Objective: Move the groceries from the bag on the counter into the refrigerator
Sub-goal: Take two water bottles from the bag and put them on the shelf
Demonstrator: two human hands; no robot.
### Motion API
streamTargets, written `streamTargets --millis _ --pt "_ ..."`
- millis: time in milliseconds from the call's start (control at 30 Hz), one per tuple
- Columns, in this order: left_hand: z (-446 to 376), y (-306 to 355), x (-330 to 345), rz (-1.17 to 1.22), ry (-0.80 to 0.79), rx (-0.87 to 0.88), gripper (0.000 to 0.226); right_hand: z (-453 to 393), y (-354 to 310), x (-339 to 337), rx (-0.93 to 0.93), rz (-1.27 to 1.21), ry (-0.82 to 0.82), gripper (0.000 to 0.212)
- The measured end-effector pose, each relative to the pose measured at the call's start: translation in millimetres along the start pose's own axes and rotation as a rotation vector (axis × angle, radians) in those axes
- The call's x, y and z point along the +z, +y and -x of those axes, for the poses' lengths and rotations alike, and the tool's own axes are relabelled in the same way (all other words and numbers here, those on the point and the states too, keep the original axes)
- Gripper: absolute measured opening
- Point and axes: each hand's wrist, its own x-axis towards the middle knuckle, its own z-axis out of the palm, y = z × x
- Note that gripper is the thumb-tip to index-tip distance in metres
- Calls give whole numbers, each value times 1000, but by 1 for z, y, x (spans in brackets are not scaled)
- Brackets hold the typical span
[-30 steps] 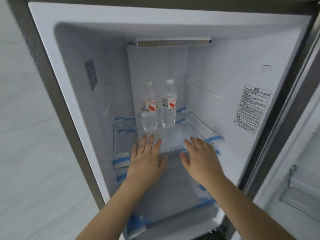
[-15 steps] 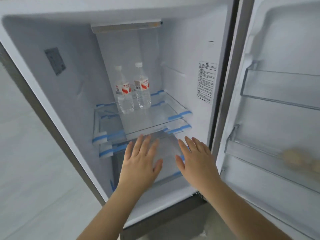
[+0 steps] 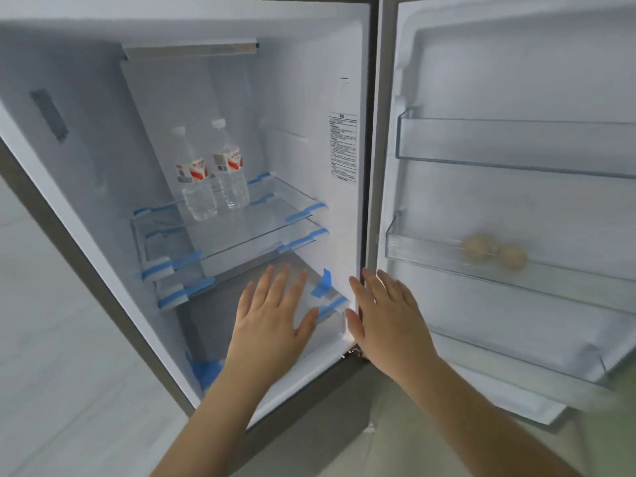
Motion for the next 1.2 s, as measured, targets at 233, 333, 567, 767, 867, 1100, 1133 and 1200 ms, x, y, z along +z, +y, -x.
streamTargets --millis 233,333,567,767,867,1100,1133,1200 --pt "28 -1 -5 62 -75 236 65 59 -27 -18 136 117 -26 55" --pt "43 11 -7 140 -132 302 73 93 -30 -25 243 140 -34 55" --pt "73 83 -6 209 -152 580 59 196 -6 -55 514 221 -25 55" --pt "110 155 -20 296 -173 805 60 285 2 -92 759 308 2 57" --pt "144 197 -39 305 -198 913 68 341 3 -111 888 356 29 57" --pt "264 282 -92 362 -225 1210 83 494 -25 -162 1199 430 51 57" --pt "283 292 -98 366 -240 1250 80 515 -33 -169 1239 440 53 57" --pt "320 311 -110 359 -243 1345 77 557 -50 -183 1315 465 61 58"
